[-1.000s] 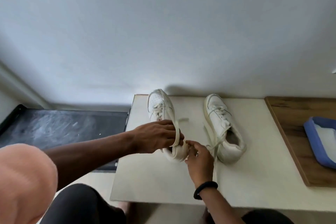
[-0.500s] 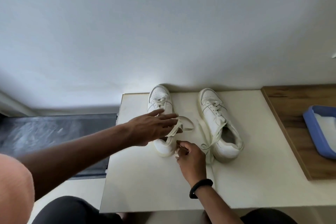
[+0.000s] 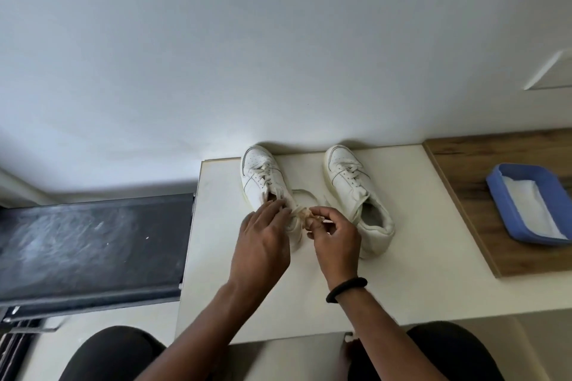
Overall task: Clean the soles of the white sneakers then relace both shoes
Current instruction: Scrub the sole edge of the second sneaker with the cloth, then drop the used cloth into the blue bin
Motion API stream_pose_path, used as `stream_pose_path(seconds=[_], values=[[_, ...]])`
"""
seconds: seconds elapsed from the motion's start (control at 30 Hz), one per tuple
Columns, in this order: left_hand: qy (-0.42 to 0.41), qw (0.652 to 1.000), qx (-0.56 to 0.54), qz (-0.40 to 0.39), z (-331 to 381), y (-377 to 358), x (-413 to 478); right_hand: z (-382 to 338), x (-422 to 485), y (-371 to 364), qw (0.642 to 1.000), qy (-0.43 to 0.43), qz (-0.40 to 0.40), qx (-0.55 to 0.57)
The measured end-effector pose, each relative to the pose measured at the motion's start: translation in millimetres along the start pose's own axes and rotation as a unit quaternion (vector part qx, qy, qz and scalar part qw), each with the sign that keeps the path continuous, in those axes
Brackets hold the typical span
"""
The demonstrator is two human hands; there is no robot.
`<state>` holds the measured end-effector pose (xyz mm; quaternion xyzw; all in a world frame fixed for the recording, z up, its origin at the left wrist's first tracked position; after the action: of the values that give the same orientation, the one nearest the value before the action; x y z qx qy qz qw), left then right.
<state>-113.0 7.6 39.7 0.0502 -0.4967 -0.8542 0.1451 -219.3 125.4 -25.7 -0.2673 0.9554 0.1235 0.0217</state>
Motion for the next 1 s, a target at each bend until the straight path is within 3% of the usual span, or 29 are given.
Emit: stream_pose_path(seconds=[0.1,0.3,0.67,0.9,1.0], values=[[-0.002,0.998,0.063,-0.017,29,-3,7,-16,-6,18,1.0,0.016,0.016,0.018],[-0.083,0.996,0.024,-0.011,140,4,24,-60,-43,111,0.992,0.061,0.113,-0.02],[-0.25,0.963,-0.037,-0.091,312,-71,-11,-78,-213,311,0.928,0.089,0.285,-0.222],[-0.371,0.899,0.016,-0.233,422,-157,-100,-55,-372,399,0.873,-0.007,0.37,-0.318],[-0.419,0.868,0.035,-0.265,451,-181,-130,-39,-420,410,0.864,-0.047,0.369,-0.338]])
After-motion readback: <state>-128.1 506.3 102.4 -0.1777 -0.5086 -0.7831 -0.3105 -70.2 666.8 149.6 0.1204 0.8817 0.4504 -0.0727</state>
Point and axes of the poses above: each hand's wrist, its own x-axis towards the middle knuckle, its own y-axis out of the back of the hand, z = x × y, the point moved 10 cm from there along x, towards the middle knuckle, and after that the axes turned 15 degrees about -z, right-handed, at the moved point
